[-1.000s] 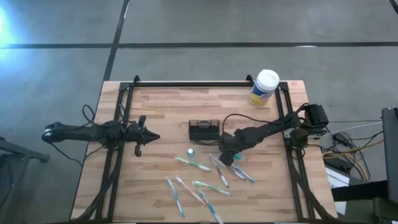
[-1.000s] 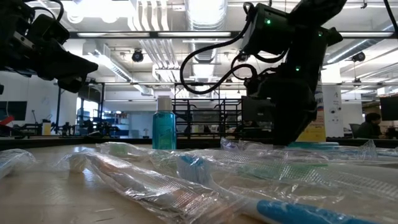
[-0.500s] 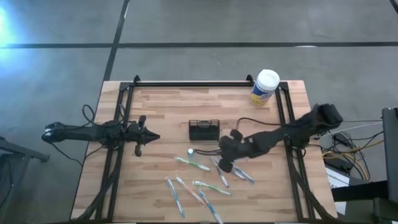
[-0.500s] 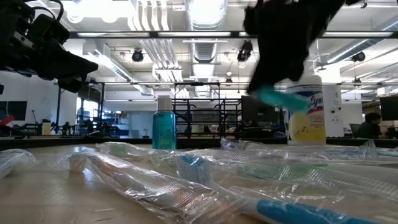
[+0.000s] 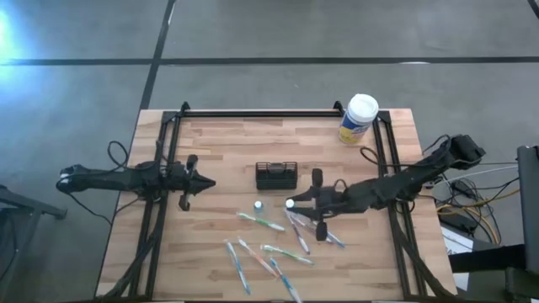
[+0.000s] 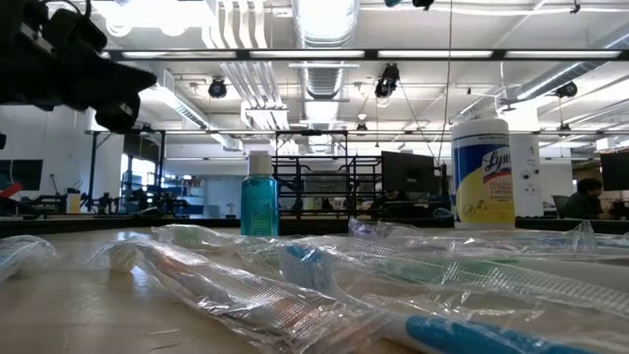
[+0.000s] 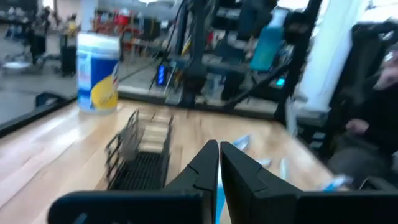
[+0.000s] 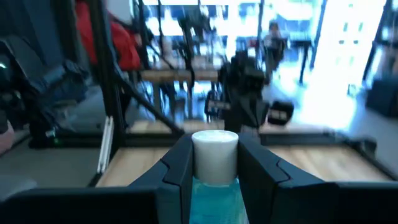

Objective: Pick & Place toothbrushing station
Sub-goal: Put the right blue mouthwash bottle into the black organizer

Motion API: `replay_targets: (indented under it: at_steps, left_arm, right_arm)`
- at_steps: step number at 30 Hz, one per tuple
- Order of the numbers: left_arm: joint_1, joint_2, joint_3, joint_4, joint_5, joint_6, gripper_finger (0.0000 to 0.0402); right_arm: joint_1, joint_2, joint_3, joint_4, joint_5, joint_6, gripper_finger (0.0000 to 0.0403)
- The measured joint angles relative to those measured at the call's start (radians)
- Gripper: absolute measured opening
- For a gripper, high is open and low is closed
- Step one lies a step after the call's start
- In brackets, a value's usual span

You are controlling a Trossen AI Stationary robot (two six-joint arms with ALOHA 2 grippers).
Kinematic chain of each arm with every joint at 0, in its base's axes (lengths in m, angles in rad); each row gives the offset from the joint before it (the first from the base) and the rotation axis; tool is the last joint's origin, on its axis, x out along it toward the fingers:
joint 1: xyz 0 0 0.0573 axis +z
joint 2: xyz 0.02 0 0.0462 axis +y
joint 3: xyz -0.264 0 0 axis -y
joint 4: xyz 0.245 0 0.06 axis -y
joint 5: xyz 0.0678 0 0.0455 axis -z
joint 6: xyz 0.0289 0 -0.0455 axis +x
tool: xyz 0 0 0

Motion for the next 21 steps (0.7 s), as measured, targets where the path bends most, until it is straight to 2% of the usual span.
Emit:
replay_targets:
  at_steps: [5,11,15,18,21]
  left_arm:
    - [0.0,0.058,0.003,0.111,0.063,-0.014,0.0062]
    - [-0.001,0.193,0.025,0.282,0.079,-0.03,0.0161]
    - [-0.001,0.304,0.06,0.373,0.101,-0.008,0.023]
    - [-0.002,0.394,0.118,0.387,0.1,-0.005,0.0268]
    - [-0.002,0.493,0.185,0.388,0.124,0.022,0.029]
  right_arm:
    - [-0.007,-0.002,-0.078,0.177,-0.073,-0.083,0.0085]
    - [-0.015,0.01,-0.142,0.371,-0.22,-0.15,0.0085]
    - [-0.021,0.009,-0.149,0.409,-0.305,-0.163,0.0085]
    - [-0.022,0.009,-0.146,0.404,-0.307,-0.179,0.0085]
    - [-0.022,0.009,-0.14,0.404,-0.306,-0.201,0.0085]
